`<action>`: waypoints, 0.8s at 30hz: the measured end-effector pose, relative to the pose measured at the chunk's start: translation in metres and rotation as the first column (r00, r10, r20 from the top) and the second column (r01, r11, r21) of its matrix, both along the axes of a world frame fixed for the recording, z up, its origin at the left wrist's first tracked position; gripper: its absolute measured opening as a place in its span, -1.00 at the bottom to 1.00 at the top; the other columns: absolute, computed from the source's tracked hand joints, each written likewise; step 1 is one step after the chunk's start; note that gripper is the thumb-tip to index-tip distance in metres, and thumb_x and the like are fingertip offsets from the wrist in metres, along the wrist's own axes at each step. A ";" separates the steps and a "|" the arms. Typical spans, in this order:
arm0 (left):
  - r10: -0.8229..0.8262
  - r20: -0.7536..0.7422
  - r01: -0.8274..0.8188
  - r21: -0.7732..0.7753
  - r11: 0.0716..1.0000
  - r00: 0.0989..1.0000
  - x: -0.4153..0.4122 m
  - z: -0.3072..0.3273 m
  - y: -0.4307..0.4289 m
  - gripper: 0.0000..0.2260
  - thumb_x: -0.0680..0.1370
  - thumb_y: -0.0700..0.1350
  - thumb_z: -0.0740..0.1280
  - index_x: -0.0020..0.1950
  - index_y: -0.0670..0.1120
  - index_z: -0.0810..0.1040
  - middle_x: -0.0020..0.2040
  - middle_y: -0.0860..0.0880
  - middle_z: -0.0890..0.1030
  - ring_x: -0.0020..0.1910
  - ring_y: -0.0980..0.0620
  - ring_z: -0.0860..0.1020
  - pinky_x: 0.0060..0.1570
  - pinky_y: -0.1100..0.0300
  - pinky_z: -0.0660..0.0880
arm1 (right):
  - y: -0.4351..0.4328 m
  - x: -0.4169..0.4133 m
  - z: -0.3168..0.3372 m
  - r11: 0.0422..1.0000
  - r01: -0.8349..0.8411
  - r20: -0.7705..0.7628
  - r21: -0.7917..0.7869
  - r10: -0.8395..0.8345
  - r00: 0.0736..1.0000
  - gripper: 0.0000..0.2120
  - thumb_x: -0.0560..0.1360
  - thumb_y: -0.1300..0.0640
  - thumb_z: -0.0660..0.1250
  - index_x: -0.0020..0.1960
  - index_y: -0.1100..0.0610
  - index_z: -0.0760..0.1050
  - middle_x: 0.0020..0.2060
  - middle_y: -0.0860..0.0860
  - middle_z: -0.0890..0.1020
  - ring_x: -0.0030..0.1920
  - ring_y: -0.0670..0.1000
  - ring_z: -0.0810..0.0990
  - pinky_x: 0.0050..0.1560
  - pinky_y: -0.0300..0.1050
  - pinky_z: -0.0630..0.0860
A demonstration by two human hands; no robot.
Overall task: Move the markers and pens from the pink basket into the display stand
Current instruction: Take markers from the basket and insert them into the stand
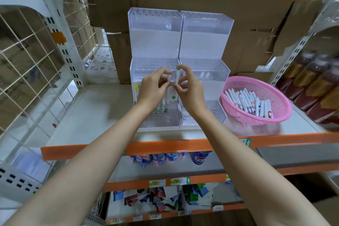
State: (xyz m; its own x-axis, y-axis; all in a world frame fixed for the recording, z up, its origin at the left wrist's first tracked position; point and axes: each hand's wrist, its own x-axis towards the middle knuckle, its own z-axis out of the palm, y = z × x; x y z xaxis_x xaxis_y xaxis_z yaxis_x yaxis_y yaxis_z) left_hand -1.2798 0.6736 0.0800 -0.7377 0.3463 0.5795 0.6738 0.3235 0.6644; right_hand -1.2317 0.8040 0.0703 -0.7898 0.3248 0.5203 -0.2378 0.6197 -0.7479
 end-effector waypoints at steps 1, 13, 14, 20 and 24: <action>0.001 -0.001 -0.001 -0.007 1.000 1.000 -0.001 0.000 0.000 -0.78 0.47 -0.26 0.43 0.10 -0.11 0.58 -0.16 -0.05 0.66 -0.14 0.04 0.64 -0.04 0.07 0.59 | 0.000 -0.001 0.000 1.000 0.002 0.002 -0.003 -0.002 1.000 -0.53 0.46 0.33 0.39 0.30 0.03 0.40 -0.30 -0.08 0.46 -0.34 -0.03 0.49 -0.31 -0.25 0.43; 0.029 -0.142 -0.055 -0.182 0.982 0.989 -0.002 0.000 0.001 -0.80 0.49 -0.20 0.43 0.11 -0.14 0.61 -0.09 -0.10 0.68 -0.10 -0.05 0.65 -0.03 0.05 0.58 | 0.004 0.005 -0.003 0.998 0.040 0.013 0.042 -0.041 0.999 -0.56 0.48 0.30 0.39 0.28 0.01 0.38 -0.24 0.02 0.61 -0.20 0.01 0.64 -0.13 0.09 0.61; 0.029 -0.148 -0.056 -0.184 0.981 0.989 -0.001 0.000 0.000 -0.80 0.49 -0.19 0.43 0.11 -0.14 0.61 -0.09 -0.10 0.68 -0.10 -0.06 0.65 -0.03 0.05 0.57 | 0.004 0.005 -0.004 0.998 0.039 0.015 0.044 -0.040 0.999 -0.57 0.49 0.29 0.39 0.28 0.03 0.38 -0.25 0.02 0.61 -0.21 0.01 0.64 -0.13 0.08 0.61; 0.059 -0.155 -0.087 -0.176 0.981 0.986 -0.001 0.003 0.000 -0.81 0.53 -0.14 0.39 0.12 -0.14 0.62 -0.08 -0.11 0.69 -0.08 -0.09 0.65 -0.05 0.02 0.57 | 0.002 0.008 -0.003 0.998 0.049 0.025 0.050 -0.050 0.998 -0.62 0.50 0.30 0.37 0.25 0.04 0.38 -0.27 -0.02 0.59 -0.23 0.02 0.64 -0.14 0.09 0.61; 0.025 -0.199 -0.082 -0.286 0.955 0.980 -0.001 0.002 0.000 -0.83 0.54 -0.11 0.37 0.10 -0.12 0.61 -0.11 -0.12 0.69 -0.12 -0.13 0.65 -0.14 -0.02 0.58 | 0.001 0.007 -0.002 0.998 0.041 0.038 0.057 -0.043 0.998 -0.64 0.50 0.27 0.37 0.22 0.04 0.37 -0.29 -0.04 0.59 -0.25 0.04 0.64 -0.17 0.11 0.59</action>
